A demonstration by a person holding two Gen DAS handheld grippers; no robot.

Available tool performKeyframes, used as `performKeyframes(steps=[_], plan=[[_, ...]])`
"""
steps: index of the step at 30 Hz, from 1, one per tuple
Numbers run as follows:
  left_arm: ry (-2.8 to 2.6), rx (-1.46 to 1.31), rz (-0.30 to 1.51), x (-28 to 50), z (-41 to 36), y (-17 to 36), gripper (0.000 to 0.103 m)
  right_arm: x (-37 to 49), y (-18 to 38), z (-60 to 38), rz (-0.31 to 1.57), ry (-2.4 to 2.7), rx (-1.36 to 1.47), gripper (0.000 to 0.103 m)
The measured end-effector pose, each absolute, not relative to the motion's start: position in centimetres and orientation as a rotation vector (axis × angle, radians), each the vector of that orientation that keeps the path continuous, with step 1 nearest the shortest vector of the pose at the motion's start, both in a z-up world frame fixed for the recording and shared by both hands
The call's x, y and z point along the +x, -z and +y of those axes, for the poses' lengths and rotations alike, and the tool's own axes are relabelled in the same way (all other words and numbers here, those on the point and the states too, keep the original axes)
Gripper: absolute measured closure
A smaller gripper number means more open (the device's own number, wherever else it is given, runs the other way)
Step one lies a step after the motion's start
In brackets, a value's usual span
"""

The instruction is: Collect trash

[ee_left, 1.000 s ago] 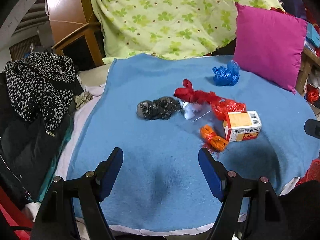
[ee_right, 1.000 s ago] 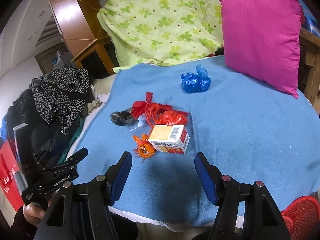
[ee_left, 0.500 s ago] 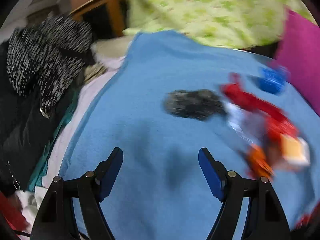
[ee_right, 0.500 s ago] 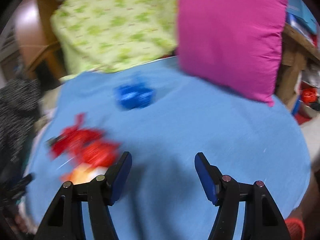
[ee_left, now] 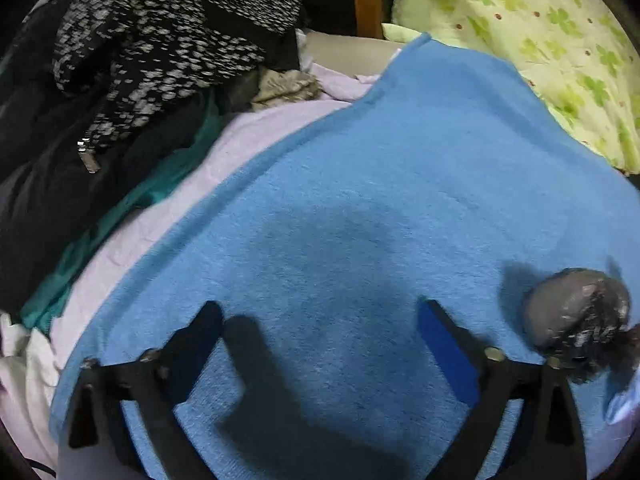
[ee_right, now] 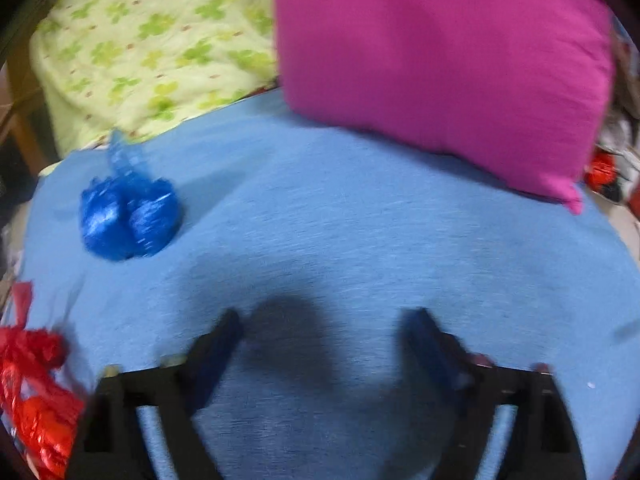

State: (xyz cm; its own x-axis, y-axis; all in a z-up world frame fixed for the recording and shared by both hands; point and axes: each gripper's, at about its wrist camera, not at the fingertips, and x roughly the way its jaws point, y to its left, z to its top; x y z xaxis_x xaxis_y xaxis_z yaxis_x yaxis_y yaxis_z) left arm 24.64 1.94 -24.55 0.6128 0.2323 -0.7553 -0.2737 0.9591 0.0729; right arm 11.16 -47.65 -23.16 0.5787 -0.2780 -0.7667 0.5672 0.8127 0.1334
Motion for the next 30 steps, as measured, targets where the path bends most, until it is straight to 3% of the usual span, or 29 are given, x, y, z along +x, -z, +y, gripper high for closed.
performKeyframes(steps=[5, 30], plan=[[-0.230, -0.168, 0.866, 24.2, 3.9, 24.6, 0.000, 12.1, 23.5, -46.4, 0.875, 0.492, 0.282, 0.000], [-0.233, -0.156, 0.877, 24.9, 3.7, 24.3, 0.000, 12.1, 23.5, -46.7, 0.869, 0.484, 0.297, 0.000]])
